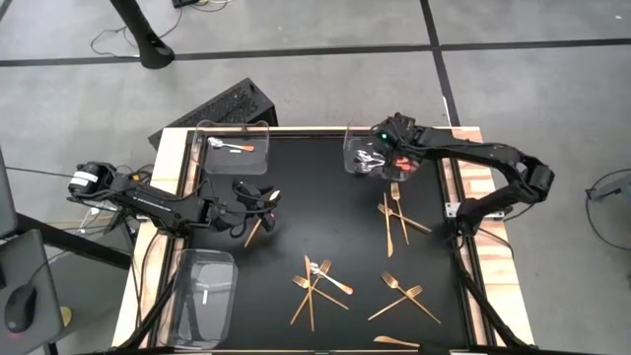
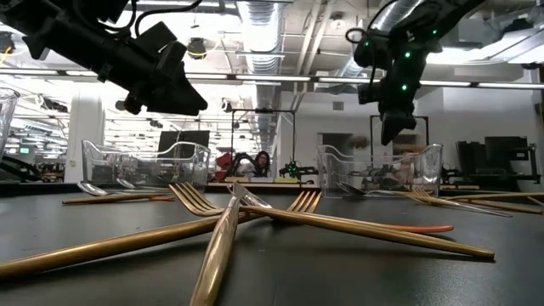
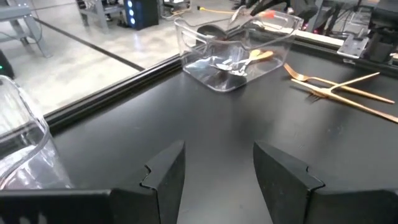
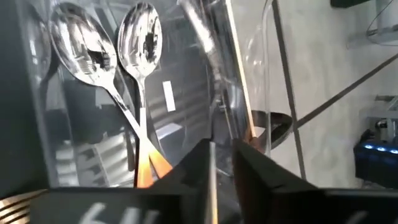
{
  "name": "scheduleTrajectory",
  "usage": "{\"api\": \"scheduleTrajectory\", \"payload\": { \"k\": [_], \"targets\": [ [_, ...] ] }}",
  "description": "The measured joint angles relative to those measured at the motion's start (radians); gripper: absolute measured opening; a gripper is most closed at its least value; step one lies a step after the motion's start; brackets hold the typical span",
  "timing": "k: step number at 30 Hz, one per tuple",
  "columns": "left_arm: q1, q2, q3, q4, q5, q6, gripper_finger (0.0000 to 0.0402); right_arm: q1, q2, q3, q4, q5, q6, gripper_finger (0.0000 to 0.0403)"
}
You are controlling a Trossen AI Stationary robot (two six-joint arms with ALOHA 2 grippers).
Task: Sort silverware by color (type)
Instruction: Put the silver and orange spoon into the top right transparent bin, then put the gold fork into the bottom left transparent bin
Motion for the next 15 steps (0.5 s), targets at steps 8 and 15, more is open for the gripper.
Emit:
{"api": "scheduleTrajectory", "payload": {
  "k": [8, 15],
  "targets": [
    [0.0, 0.0, 0.0, -0.09, 0.02, -0.048, 0.0171, 0.074, 0.002, 0.0, -0.018, 0.192, 0.191, 0.0216],
    [0.0, 0.028, 0.0, -0.079, 0.061, -0.079, 0.0171, 0.198, -0.072, 0.0, -0.214, -0.044, 0.611, 0.0217]
  ]
}}
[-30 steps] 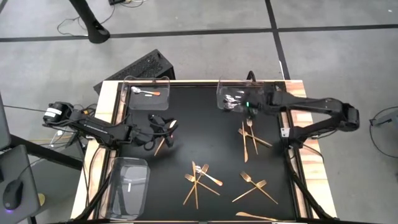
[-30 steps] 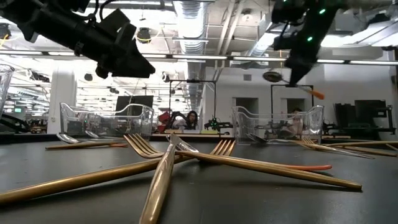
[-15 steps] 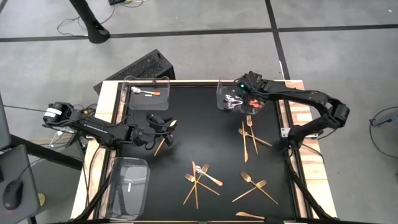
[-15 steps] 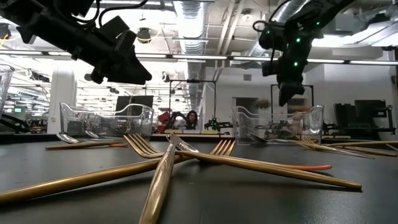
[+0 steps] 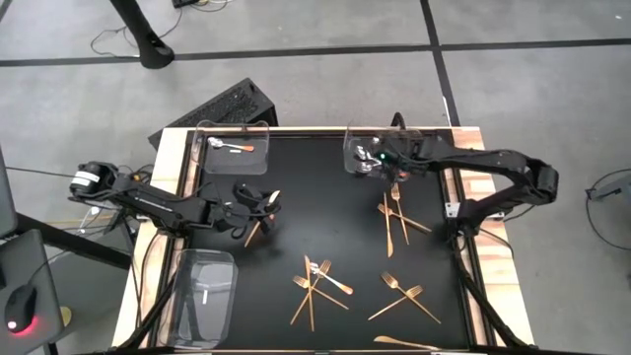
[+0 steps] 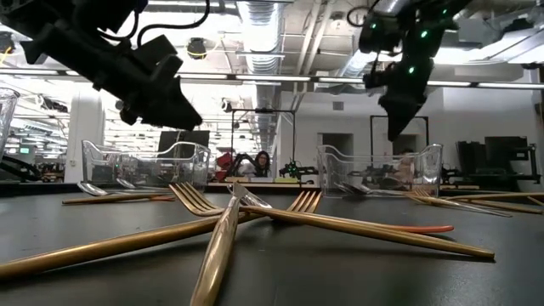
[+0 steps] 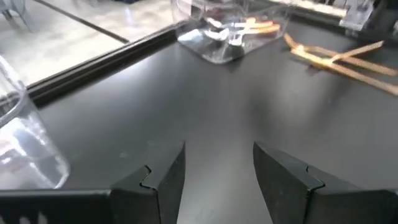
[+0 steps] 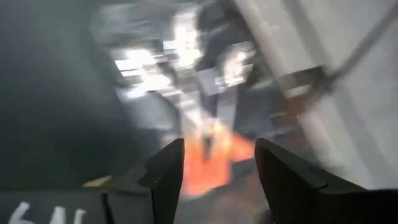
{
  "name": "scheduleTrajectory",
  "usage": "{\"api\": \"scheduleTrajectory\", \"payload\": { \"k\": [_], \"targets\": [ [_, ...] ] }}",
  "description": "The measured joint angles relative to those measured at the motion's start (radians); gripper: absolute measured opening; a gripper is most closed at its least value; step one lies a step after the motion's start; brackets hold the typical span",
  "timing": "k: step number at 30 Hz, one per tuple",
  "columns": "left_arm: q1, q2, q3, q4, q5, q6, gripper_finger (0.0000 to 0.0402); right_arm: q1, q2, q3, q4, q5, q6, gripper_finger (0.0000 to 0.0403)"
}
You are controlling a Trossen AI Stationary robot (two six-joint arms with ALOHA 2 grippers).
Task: Sort silverware by color (type)
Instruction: Put the gold fork into the bottom left transparent bin
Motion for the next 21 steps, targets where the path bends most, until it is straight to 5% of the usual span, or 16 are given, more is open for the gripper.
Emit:
{"api": "scheduleTrajectory", "payload": {
  "k": [3, 8, 21],
  "targets": [
    [0.0, 0.04, 0.0, 0.074, 0.0, 0.017, 0.0171, 0.064, -0.015, 0.0, -0.065, -0.131, 0.158, 0.0209],
    [0.0, 0.13, 0.0, 0.223, 0.001, 0.055, 0.0171, 0.165, 0.015, 0.0, -0.162, -0.183, 0.421, 0.0192],
    [-0.023, 0.198, 0.0, 0.265, 0.018, 0.061, 0.0171, 0.324, 0.167, -0.089, -0.251, -0.251, 0.285, 0.0126]
  ]
}}
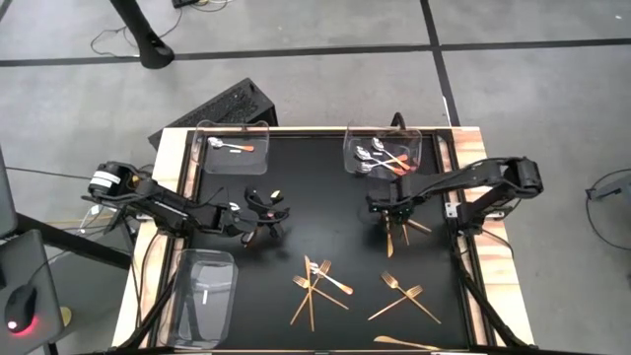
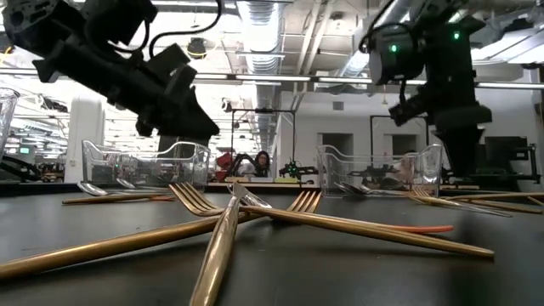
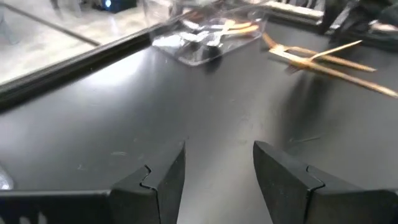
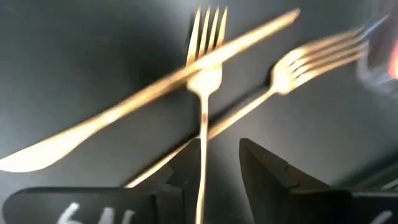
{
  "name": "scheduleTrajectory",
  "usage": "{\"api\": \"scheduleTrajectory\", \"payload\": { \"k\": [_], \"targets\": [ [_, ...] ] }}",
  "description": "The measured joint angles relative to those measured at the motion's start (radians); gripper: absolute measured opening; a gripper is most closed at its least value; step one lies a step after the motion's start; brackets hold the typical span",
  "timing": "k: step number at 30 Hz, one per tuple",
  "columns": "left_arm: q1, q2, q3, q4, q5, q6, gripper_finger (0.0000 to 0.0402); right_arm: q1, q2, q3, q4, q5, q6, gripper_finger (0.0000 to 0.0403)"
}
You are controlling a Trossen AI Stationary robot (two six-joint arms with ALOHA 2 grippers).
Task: Sort silverware by color (type)
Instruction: Put the gold fork into the bottom left transparent bin
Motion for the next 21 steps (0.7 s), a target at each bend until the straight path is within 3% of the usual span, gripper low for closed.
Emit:
{"api": "scheduleTrajectory", "payload": {
  "k": [13, 19, 21],
  "targets": [
    [-0.013, -0.021, 0.0, -0.001, -0.009, 0.03, 0.0171, -0.01, 0.077, -0.088, 0.145, -0.065, -0.036, 0.0111],
    [-0.013, -0.021, 0.0, 0.0, -0.008, 0.025, 0.0171, -0.008, 0.047, -0.093, 0.125, -0.067, -0.004, 0.0023],
    [-0.014, -0.021, 0.0, 0.002, -0.008, 0.021, 0.0171, -0.007, 0.02, -0.095, 0.097, -0.074, 0.02, 0.0012]
  ]
}}
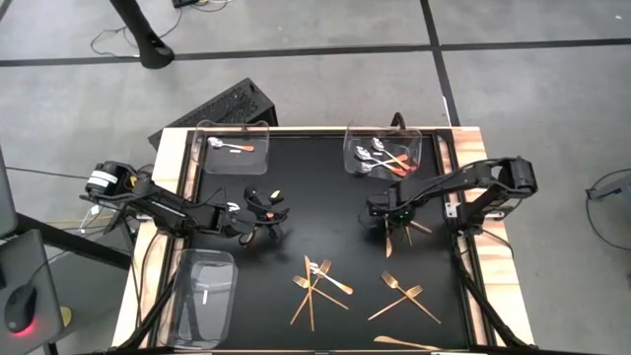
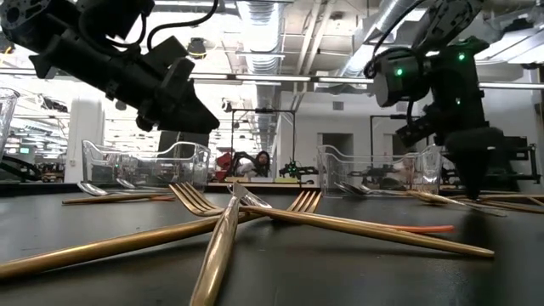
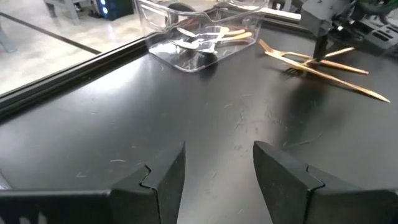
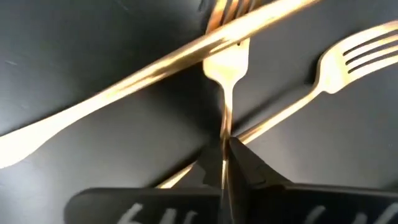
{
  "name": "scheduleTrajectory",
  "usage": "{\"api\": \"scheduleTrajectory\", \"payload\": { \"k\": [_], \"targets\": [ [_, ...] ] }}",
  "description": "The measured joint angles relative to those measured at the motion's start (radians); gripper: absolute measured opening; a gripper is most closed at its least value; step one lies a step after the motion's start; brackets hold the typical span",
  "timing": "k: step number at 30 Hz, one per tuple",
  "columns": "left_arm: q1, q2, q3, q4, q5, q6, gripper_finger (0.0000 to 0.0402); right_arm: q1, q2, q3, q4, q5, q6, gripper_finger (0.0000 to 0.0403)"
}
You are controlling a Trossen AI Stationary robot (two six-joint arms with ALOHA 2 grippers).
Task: Sort silverware by color (type)
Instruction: Put the gold fork into the bottom left transparent bin
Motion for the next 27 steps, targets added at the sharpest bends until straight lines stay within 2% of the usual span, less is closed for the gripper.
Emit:
{"api": "scheduleTrajectory", "payload": {
  "k": [4, 8, 15, 22, 27],
  "targets": [
    [-0.003, 0.0, 0.0, 0.002, 0.001, -0.007, 0.0171, 0.025, -0.063, 0.013, -0.126, 0.024, 0.092, 0.0011],
    [-0.003, 0.0, 0.0, 0.011, -0.005, -0.016, 0.0171, 0.064, -0.118, 0.057, -0.237, 0.152, 0.268, 0.0005],
    [-0.003, 0.0, 0.0, 0.11, -0.001, 0.012, 0.0171, 0.178, -0.143, 0.118, -0.229, 0.312, 0.329, 0.0008],
    [-0.005, 0.0, 0.0, 0.133, 0.018, 0.027, 0.0171, 0.195, -0.126, 0.089, -0.237, 0.264, 0.274, 0.0064],
    [-0.023, 0.0, 0.0, 0.13, 0.017, 0.03, 0.0171, 0.171, -0.118, 0.016, -0.217, 0.221, 0.208, 0.011]
  ]
}}
